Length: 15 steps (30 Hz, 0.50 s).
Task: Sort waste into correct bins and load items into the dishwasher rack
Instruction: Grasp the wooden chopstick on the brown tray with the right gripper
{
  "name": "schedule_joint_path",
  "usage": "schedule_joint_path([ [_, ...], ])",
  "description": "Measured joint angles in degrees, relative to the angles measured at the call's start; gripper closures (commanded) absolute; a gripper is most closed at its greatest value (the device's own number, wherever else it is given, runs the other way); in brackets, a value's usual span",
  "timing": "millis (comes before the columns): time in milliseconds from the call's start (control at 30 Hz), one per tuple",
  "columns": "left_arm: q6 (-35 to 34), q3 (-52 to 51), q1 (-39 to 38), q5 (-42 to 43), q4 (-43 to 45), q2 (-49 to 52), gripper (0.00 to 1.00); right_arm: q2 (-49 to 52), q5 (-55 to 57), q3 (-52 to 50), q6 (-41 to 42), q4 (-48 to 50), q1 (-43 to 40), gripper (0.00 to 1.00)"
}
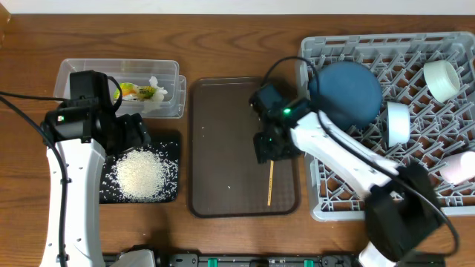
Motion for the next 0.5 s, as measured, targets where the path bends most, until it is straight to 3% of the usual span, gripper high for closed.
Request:
schedule_joint_path([
  [500, 0.0, 0.0, 0.0, 0.0, 0.02, 0.0, 0.09, 9.16, 0.39, -0.22, 5.01, 2.38, 4.07, 0.51],
])
